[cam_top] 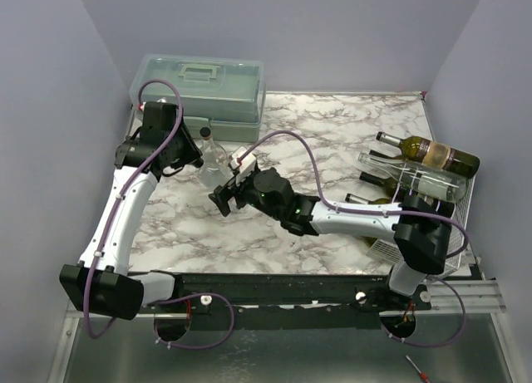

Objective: Put the wine bottle on the wine rack

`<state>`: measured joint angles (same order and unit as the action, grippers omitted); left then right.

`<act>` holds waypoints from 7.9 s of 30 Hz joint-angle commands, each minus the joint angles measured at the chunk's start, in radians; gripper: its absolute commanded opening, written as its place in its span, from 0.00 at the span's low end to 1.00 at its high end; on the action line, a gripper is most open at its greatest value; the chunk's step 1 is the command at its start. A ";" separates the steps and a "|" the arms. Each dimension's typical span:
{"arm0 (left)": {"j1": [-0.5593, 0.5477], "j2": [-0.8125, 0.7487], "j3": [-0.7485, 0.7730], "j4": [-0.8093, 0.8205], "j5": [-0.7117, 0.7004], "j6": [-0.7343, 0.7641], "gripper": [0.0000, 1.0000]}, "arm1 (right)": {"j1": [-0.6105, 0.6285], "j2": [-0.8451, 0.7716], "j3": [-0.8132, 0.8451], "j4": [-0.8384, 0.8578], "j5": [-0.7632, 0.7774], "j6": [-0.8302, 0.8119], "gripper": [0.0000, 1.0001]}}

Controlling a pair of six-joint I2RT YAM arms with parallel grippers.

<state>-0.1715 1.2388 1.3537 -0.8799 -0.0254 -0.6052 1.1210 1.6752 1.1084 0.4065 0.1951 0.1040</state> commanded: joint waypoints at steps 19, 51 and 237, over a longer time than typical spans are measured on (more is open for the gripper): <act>-0.008 -0.027 0.047 0.085 0.177 -0.038 0.00 | 0.036 0.290 0.180 0.140 0.244 -0.260 0.88; -0.062 0.043 0.266 0.024 0.108 0.195 0.99 | -0.083 -0.274 0.133 -0.661 0.280 -0.802 0.00; -0.312 -0.110 0.082 0.414 -0.343 0.409 0.99 | -0.165 0.326 0.171 0.548 -0.012 -0.014 1.00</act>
<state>-0.4862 1.1576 1.4406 -0.4923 -0.3092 -0.2157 0.9512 1.9408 1.1942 0.8398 0.1287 0.1116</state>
